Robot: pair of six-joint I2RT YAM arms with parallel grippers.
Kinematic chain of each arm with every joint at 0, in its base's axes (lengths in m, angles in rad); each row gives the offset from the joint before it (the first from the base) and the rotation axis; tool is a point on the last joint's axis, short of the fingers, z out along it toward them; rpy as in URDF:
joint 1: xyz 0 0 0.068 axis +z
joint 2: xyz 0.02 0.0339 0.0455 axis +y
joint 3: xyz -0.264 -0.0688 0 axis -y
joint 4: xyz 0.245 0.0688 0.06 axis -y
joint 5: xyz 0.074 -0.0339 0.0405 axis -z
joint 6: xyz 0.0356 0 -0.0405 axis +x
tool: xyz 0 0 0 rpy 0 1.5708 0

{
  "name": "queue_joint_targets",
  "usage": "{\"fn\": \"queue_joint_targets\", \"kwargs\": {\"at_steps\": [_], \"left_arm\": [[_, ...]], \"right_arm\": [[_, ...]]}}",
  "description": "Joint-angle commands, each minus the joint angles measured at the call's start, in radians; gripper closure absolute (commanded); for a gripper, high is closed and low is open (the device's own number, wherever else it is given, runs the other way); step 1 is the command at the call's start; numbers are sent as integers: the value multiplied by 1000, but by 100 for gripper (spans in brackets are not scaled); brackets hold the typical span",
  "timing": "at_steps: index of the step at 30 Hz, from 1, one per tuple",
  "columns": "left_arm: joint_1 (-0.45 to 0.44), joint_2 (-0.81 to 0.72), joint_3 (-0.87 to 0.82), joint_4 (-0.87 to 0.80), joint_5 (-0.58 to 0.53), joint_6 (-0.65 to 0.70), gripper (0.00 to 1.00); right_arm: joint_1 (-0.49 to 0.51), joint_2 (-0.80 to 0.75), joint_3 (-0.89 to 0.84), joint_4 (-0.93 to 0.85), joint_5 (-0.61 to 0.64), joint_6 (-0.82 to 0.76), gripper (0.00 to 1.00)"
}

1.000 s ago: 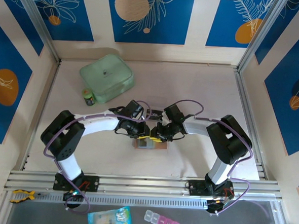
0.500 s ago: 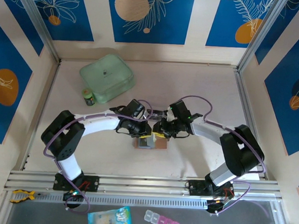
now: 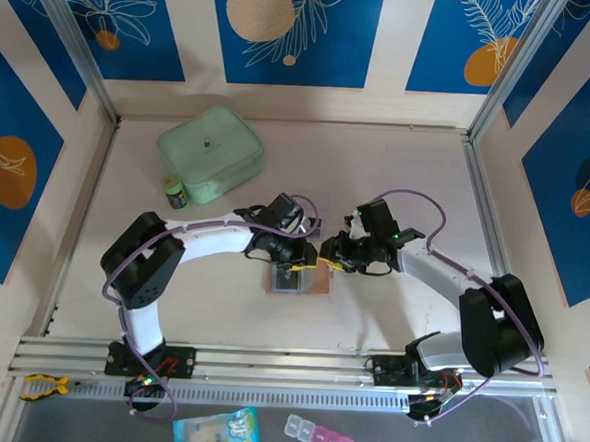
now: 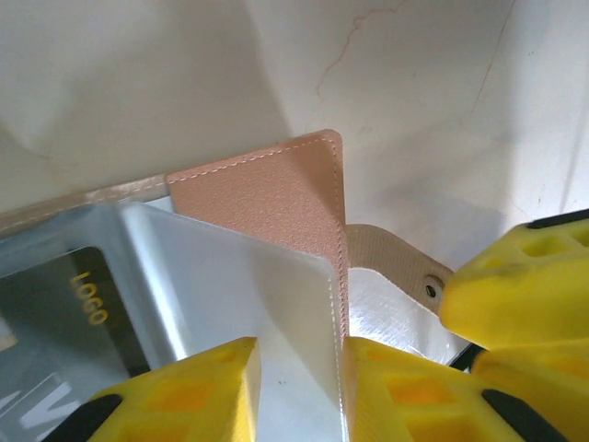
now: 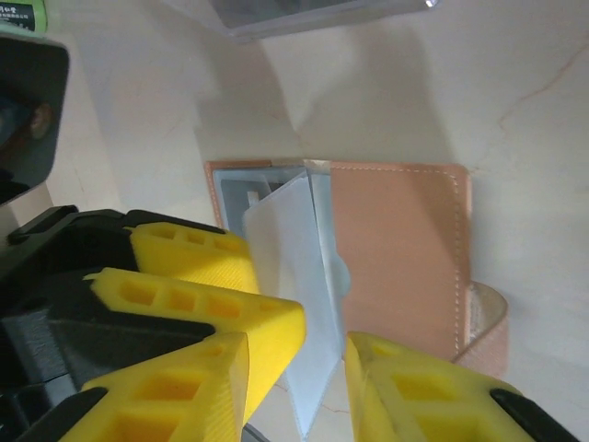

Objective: Take the credit cards out of the card holder

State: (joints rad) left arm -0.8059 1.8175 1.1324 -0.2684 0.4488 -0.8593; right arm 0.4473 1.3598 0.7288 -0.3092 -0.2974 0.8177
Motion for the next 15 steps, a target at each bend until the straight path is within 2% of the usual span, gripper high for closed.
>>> {"fn": "queue_joint_targets", "kwargs": {"at_steps": [1,15], "left_arm": [[-16,31,40,8,29,-3,67],[-20,83,97,30,58,13,61]], "right_arm": [[-16,-45,-21,-53,0,-22,65],[-26,-105,-60,-73,4,0,62]]}}
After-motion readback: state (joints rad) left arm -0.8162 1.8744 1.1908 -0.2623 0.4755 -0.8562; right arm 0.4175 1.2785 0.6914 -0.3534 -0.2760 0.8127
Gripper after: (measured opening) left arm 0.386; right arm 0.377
